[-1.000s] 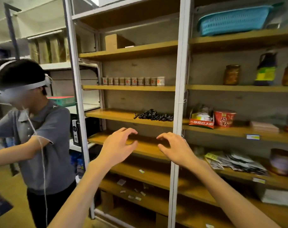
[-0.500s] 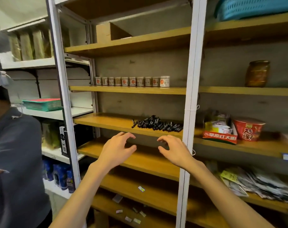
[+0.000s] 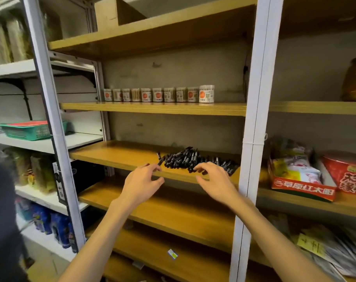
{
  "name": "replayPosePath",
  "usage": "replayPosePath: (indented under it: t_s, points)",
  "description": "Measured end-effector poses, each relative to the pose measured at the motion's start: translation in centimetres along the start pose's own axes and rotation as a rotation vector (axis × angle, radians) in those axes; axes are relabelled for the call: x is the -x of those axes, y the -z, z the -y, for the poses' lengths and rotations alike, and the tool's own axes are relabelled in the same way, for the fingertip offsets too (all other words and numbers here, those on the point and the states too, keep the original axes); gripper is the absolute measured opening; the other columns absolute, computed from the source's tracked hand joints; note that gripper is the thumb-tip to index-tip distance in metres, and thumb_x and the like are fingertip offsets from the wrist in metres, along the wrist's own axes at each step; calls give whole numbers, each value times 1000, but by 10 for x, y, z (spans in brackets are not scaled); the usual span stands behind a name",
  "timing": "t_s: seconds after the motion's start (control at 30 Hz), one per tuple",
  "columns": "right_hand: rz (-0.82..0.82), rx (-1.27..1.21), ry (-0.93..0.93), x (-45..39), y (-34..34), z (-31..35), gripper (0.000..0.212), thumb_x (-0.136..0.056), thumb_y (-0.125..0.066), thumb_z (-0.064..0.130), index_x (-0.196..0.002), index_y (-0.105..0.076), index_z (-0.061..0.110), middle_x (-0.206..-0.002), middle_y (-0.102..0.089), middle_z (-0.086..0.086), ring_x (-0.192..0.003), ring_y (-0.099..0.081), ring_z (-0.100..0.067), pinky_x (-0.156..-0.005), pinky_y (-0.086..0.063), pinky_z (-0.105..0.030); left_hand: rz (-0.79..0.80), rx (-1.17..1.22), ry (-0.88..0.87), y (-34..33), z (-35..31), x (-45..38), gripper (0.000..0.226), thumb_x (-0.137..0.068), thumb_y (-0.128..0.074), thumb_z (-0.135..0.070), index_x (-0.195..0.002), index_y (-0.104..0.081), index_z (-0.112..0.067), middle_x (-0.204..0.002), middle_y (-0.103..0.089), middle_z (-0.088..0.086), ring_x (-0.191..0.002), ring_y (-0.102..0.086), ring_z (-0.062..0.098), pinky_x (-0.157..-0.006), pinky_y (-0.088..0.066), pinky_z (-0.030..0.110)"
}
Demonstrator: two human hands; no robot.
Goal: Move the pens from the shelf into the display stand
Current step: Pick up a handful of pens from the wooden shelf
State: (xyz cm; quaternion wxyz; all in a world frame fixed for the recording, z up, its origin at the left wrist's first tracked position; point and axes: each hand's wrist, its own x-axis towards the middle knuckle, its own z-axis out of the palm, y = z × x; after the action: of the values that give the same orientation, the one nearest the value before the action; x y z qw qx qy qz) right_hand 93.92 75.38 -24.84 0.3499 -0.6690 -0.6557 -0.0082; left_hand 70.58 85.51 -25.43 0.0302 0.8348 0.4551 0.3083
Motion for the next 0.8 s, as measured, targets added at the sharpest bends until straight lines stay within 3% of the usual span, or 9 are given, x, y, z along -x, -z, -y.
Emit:
replayPosePath:
  t_s: [0.1,0.2,0.4,0.47,0.63,0.8]
  points:
    - [-20,-6,9,-31,-7,-14,29,-99,-62,31,-128,-62,30,-122,-62,9,-113,-56,-8,-97,-49,-30,1,-13,24,-15,8,-32,29,-92,-59,-51,-119,-60,-40,-115,-61,-7,-79,-62,7,-67,-45,28]
    - [-23,15,29,-60,-13,-27,27,-99,-61,32,-126,-64,30,-121,-64,8,-112,-58,-12,-96,-50,-36,-3,8,16,-31,13,-57,31,-92,-61,-46,-121,-62,-34,-113,-62,-10,-90,-60,11,-68,-47,28]
    - [-25,-27,37,-99,-31,-42,22,-98,-62,29,-120,-67,28,-113,-63,9,-103,-58,-10,-86,-47,-29,-11,-53,57,-55,27,-96,31,-94,-62,-44,-120,-62,-29,-109,-64,-6,-95,-64,18,-78,-55,35]
    - [-33,-40,28,-109,-35,-48,22,-98,-62,29,-120,-67,30,-111,-62,11,-97,-57,-8,-82,-45,-27,-19,-84,106,-62,34,-109,33,-95,-62,-46,-121,-60,-27,-110,-62,-4,-92,-64,20,-78,-55,36]
    - [-68,-50,-33,-130,-42,-56,17,-98,-62,31,-115,-66,34,-109,-61,12,-95,-62,-16,-84,-52,-38,7,-137,146,-83,47,-139,40,-95,-59,-50,-120,-56,-18,-106,-54,-1,-84,-57,21,-73,-48,33]
    - [-81,-29,-37,-148,-50,-56,18,-99,-60,33,-116,-66,35,-111,-61,13,-102,-58,-12,-87,-48,-35,102,-221,169,-98,55,-157,46,-100,-50,-51,-119,-56,-9,-115,-59,7,-103,-61,27,-87,-54,41]
